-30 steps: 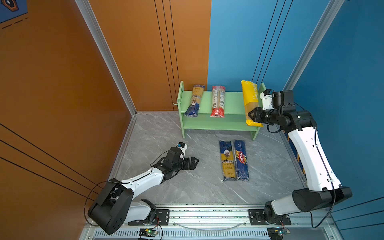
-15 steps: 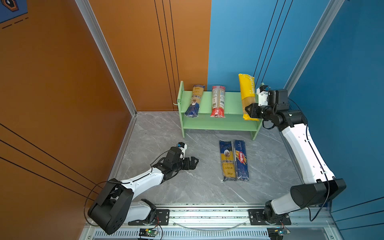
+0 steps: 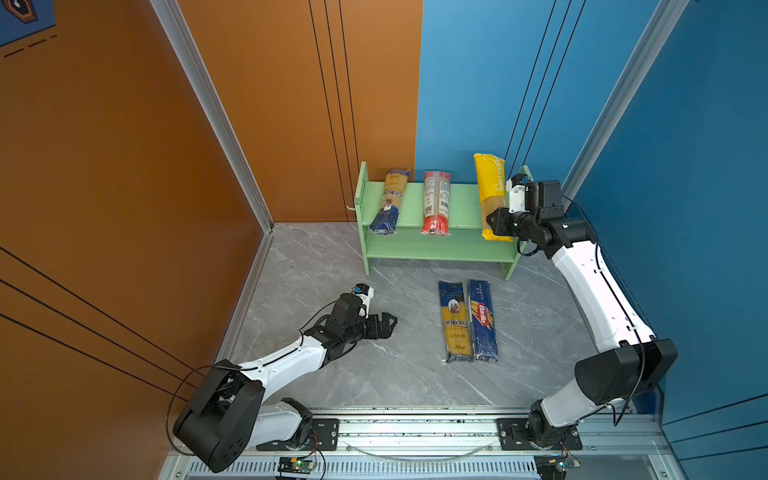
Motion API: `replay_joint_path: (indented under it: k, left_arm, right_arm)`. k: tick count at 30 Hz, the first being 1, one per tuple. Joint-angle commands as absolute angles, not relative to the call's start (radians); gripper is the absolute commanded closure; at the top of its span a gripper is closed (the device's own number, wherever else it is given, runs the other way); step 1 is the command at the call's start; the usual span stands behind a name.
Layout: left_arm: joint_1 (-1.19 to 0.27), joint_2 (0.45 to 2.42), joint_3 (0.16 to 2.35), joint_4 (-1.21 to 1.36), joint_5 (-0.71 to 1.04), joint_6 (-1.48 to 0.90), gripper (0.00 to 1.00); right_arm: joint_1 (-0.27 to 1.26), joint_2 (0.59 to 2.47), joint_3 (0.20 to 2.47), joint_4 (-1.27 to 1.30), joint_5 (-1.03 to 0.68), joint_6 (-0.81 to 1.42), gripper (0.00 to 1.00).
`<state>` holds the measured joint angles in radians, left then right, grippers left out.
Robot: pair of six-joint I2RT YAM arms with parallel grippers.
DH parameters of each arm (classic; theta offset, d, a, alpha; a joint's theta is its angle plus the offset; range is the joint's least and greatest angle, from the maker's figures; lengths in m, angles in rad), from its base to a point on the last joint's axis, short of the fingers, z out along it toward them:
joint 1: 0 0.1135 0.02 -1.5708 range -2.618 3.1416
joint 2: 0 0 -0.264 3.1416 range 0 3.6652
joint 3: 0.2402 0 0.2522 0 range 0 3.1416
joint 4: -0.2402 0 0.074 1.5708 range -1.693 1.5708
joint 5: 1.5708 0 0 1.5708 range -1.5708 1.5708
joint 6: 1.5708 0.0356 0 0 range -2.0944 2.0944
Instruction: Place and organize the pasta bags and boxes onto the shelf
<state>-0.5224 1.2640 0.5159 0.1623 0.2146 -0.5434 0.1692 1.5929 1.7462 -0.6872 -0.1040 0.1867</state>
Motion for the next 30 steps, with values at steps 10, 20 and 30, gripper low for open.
replay_joint_path:
  k: [10,20,30]
  left_arm:
    - [-0.511,1.249,0.497,0.164,0.219,-0.548,0.02]
    - [-0.511,1.246,0.491,0.164,0.215,-0.55,0.02]
    - [-0.511,1.243,0.49,0.164,0.216,-0.548,0.02]
  right_arm:
    - [0.165,1.601,1.749,-0.509,-0.077,0.19,1.0]
    - [0.164,1.605,1.725,-0.482,-0.059,0.192,0.99]
    - [0.164,1.614,1.689,-0.47,-0.05,0.197,0.9]
